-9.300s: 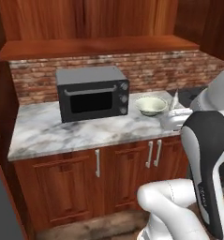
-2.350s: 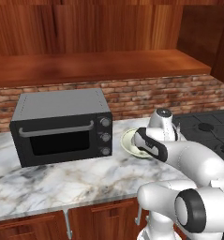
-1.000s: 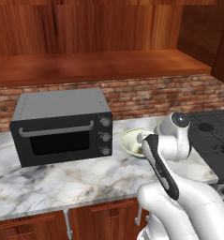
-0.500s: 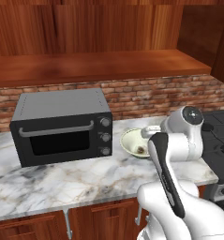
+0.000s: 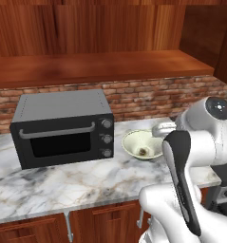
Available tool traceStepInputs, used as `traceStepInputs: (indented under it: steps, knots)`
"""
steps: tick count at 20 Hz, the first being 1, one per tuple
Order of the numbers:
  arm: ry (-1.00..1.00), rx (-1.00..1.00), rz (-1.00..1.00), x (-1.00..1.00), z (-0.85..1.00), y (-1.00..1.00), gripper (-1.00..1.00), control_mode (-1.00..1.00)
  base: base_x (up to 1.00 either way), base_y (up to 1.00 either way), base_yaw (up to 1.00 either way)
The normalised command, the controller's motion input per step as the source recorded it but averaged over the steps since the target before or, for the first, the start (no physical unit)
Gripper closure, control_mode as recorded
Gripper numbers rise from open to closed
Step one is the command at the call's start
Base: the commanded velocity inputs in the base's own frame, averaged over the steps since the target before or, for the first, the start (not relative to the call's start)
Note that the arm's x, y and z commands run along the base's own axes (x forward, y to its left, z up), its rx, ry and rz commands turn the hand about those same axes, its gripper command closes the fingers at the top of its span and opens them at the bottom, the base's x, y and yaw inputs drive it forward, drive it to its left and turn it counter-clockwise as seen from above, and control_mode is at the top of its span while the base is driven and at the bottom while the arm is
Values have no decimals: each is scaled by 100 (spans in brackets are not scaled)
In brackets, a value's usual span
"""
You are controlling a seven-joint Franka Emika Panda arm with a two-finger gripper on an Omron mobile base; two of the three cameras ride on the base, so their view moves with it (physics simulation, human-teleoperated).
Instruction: Retrieve the bottle and the shaker from the cabinet and place them next to the mixing bowl on the counter. Then add garlic from the fridge to the mixing bowl.
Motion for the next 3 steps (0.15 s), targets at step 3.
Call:
traceStepInputs:
  steps: [3]
  knots:
    - [-18, 0, 0, -72, 29, 17, -100, -100, 0, 0, 0]
